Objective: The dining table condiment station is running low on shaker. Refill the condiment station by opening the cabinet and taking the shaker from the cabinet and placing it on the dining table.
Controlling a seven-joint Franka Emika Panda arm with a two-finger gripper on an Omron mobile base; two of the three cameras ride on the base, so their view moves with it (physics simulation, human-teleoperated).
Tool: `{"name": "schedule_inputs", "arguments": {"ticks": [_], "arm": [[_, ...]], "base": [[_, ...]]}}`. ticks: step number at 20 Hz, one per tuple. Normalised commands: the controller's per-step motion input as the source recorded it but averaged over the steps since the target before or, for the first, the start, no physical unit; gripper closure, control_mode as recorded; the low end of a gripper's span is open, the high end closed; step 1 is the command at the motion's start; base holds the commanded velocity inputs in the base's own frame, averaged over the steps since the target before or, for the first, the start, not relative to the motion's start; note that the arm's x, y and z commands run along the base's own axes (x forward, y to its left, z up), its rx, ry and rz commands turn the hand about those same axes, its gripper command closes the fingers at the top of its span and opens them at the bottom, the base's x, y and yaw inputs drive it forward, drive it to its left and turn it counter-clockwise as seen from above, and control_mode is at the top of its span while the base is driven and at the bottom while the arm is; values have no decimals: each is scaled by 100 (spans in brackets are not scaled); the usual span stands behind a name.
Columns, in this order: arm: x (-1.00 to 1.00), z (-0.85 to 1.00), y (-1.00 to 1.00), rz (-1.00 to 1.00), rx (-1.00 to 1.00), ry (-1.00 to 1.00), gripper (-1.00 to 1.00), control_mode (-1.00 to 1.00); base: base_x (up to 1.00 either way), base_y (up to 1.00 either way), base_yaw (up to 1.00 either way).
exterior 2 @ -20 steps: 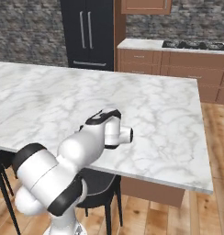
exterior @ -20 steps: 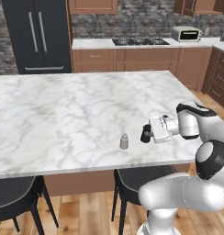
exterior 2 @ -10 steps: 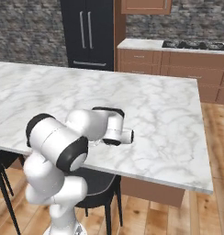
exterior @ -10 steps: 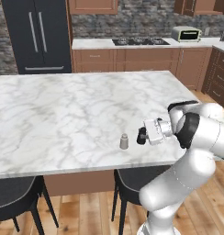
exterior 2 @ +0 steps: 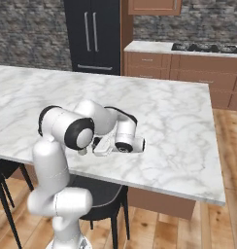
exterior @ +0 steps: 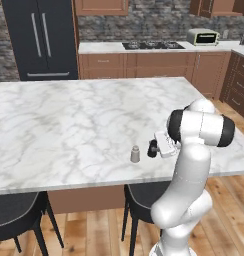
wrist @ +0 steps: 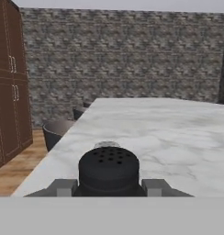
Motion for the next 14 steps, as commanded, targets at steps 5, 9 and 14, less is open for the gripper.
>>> {"name": "schedule_inputs", "arguments": {"ticks": [5, 9, 14], "arm": [[31, -40, 0, 2, 0, -2, 100, -100], [28, -40, 0, 2, 0, -3, 100, -100], [29, -39, 0, 1, 0, -2, 100, -100]], "base": [[0, 0, 0], [0, 0, 0], [0, 0, 0]]}}
